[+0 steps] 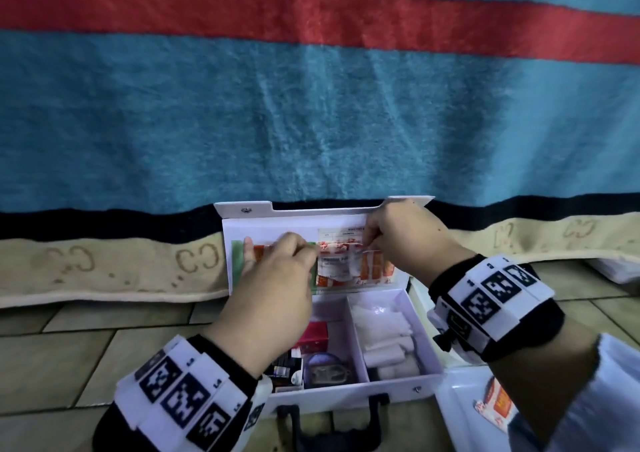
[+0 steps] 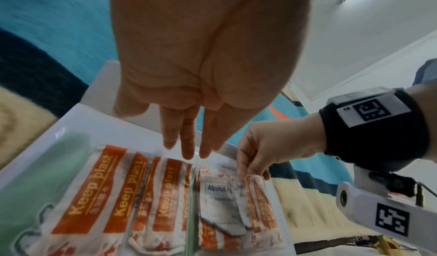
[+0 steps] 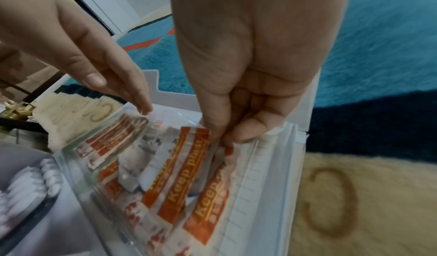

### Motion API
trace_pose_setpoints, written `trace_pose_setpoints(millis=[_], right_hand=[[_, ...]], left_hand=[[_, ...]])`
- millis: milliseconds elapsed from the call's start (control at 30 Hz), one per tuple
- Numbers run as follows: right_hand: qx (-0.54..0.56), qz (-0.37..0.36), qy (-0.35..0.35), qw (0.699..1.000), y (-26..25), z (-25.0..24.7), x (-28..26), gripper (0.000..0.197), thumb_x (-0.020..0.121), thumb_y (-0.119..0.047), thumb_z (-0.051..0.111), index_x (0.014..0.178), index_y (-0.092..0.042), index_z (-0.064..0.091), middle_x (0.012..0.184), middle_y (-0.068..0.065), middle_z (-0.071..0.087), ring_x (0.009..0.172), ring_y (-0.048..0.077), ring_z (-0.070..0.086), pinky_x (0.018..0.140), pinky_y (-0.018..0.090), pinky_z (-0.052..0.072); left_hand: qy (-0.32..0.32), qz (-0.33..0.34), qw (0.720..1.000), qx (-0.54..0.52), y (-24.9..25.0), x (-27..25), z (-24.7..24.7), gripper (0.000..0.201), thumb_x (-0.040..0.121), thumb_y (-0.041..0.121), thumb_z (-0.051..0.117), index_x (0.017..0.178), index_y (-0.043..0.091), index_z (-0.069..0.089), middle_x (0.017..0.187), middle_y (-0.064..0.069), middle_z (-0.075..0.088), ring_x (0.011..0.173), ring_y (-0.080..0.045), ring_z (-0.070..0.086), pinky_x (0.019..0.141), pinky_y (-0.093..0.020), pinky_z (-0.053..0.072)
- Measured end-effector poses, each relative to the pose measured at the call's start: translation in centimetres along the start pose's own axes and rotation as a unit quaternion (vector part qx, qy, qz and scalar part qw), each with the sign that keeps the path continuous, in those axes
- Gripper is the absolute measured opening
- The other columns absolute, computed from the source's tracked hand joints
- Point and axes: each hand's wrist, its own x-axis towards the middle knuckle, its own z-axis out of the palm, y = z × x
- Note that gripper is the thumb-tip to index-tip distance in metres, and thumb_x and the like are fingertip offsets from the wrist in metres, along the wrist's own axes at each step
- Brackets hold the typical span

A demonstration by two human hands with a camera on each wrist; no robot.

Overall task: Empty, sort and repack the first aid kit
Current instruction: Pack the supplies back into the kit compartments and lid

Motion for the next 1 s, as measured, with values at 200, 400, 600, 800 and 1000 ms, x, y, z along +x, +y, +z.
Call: trace_pose_setpoints(millis=[200,400,600,800,1000], right_hand=[[-0.021,-0.021,-0.023,0.999,0.5,0.6,-0.1,0.032,0.082,-0.003,0.055,0.095,-0.026,0.073,0.096,-0.003,0.067,0.096,0.019,0.061,0.069,0.021,0.037],[-0.009,-0.08,-0.021,0.997,1.2,-0.8,-1.0,0.04,0.081,0.004,0.054,0.104,-0.024,0.073,0.111,-0.001,0.068,0.103,0.019,0.062,0.087,0.031,0.05],[0.112,-0.029,0.083,0.99,4.8,-5.2,-7.2,0.025,0.086,-0.003,0.061,0.095,-0.02,0.076,0.098,-0.006,0.069,0.084,0.002,0.06,0.075,0.006,0.039],[-0.052,0.138,-0.194,0.97,10.1,-0.5,-14.5,0.025,0.084,-0.031,0.066,0.11,-0.03,0.065,0.098,-0.011,0.059,0.086,0.004,0.053,0.07,0.015,0.036],[-0.012,0.197,-0.078,0.977,9.8,3.8,-16.7,0.019,0.081,-0.029,0.068,0.091,-0.024,0.053,0.093,-0.004,0.043,0.078,0.016,0.05,0.067,0.023,0.036]], left_hand=[[-0.019,0.019,1.0,0.014,0.4,0.2,-0.6,0.054,0.095,0.013,0.037,0.145,0.029,0.025,0.138,0.011,0.031,0.136,-0.009,0.03,0.114,-0.054,-0.008],[-0.027,0.015,1.0,-0.004,0.4,-0.4,-0.8,0.055,0.096,0.018,0.039,0.147,0.03,0.022,0.144,0.014,0.027,0.141,-0.007,0.02,0.112,-0.053,-0.012],[-0.011,0.057,0.998,-0.025,1.6,-0.9,-0.4,0.055,0.098,0.023,0.039,0.148,0.03,0.021,0.157,0.012,0.012,0.146,-0.007,0.001,0.113,-0.036,-0.012],[-0.05,0.076,0.995,-0.03,4.1,-2.1,1.0,0.045,0.095,0.029,0.045,0.139,0.025,0.039,0.151,0.006,0.025,0.137,-0.02,0.03,0.116,-0.034,0.022],[-0.075,0.074,0.994,-0.012,5.3,-2.6,1.6,0.046,0.094,0.037,0.046,0.139,0.026,0.04,0.152,0.004,0.024,0.139,-0.02,0.026,0.119,-0.038,0.008]])
